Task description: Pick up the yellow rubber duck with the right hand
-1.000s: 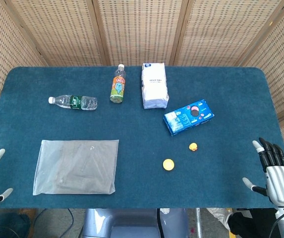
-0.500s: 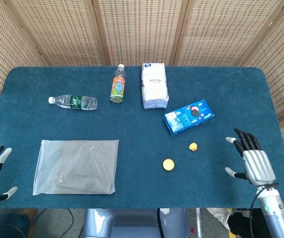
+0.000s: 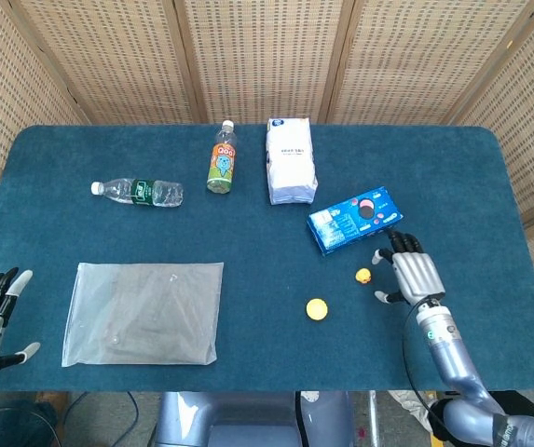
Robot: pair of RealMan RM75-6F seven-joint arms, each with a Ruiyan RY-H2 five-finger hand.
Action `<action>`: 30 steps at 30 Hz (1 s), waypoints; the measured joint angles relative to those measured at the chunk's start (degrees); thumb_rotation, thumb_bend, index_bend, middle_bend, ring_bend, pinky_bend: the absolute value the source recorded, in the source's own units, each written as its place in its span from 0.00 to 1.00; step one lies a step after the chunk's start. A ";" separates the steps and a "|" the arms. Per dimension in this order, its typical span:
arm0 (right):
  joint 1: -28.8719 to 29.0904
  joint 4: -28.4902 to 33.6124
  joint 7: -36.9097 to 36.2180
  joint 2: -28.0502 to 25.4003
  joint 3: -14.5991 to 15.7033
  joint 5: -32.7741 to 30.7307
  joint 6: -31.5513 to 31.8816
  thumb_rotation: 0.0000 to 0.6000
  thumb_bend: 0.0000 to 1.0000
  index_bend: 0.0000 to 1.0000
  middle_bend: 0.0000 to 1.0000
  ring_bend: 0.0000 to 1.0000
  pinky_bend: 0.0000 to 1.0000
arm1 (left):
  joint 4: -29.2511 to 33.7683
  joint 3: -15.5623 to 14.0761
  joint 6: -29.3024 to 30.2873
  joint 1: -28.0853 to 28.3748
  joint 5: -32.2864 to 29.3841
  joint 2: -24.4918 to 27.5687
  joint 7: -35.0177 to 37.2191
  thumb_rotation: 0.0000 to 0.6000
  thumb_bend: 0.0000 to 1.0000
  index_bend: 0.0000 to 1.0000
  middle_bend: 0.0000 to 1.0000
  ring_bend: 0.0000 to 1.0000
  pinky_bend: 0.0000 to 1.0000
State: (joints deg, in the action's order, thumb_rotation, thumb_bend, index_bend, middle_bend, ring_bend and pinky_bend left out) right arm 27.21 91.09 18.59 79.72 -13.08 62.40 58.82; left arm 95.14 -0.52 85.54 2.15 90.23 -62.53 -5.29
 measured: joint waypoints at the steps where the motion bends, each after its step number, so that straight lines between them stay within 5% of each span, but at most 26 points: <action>1: 0.36 -0.71 0.49 0.98 0.05 -0.41 -0.06 1.00 0.12 0.41 0.00 0.00 0.00 | -0.06 0.04 -0.18 0.09 -0.19 -0.02 0.05 1.00 0.02 0.00 0.00 0.00 0.00; 16: 3.16 -12.55 4.40 11.77 1.44 -0.59 2.77 1.00 0.21 0.43 0.00 0.00 0.00 | -0.20 -0.17 -0.59 0.42 -0.46 -0.17 -0.04 1.00 0.02 0.00 0.00 0.00 0.00; 30: 4.18 -20.09 4.85 16.03 2.21 -1.35 1.83 1.00 0.21 0.46 0.00 0.00 0.00 | -0.35 -0.17 -1.07 0.73 -1.09 -0.38 -0.26 1.00 0.02 0.00 0.00 0.00 0.00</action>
State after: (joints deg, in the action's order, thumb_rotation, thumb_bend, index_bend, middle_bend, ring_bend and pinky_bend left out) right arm 31.39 71.00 23.44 95.76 -10.87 61.04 60.65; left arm 94.79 -0.69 84.47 2.89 89.14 -62.92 -5.55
